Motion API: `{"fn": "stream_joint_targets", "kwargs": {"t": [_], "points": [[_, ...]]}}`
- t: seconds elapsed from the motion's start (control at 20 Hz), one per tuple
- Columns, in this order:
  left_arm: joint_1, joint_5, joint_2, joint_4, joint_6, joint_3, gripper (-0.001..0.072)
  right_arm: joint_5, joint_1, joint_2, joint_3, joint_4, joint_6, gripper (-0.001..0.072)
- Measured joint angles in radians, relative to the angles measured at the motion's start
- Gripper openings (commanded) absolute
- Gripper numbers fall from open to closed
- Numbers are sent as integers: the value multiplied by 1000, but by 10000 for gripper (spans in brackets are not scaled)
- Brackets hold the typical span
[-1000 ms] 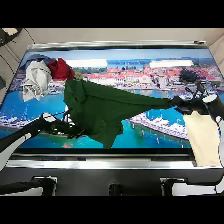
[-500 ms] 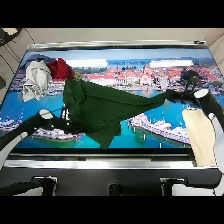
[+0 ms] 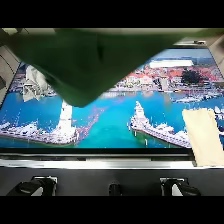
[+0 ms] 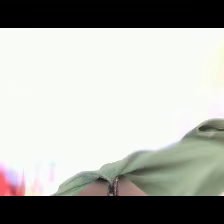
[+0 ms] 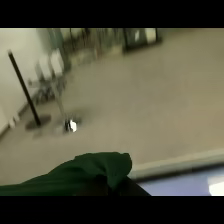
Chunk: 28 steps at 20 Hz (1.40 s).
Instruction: Fold the shirts.
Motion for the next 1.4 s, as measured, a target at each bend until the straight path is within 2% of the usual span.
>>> {"fn": "stream_joint_targets", "kwargs": {"t": [0.15, 0.3, 0.4, 0.55, 0.75, 1.1, 1.25, 1.4], "points": [[0, 55, 79, 7, -72, 138, 33, 0, 0, 214, 32, -187, 212, 40], [0, 23, 109, -40, -103, 188, 33, 107, 0, 343, 48, -387, 438, 40], [0, 0, 118, -58, -112, 203, 33, 179, 0, 399, 53, -466, 531, 40], [0, -12, 133, -74, -122, 214, 34, 245, 0, 450, 67, -547, 601, 41], [0, -35, 137, -87, -106, 218, 33, 319, 0, 473, 117, -635, 612, 41], [0, -135, 150, -94, -61, 219, 33, 523, -1, 480, 236, -713, 448, 41], [0, -139, 188, -101, -26, 222, 33, 591, -1, 481, 305, -724, 382, 40], [0, -115, 227, -101, -21, 222, 32, 652, -1, 478, 381, -730, 364, 40]]}}
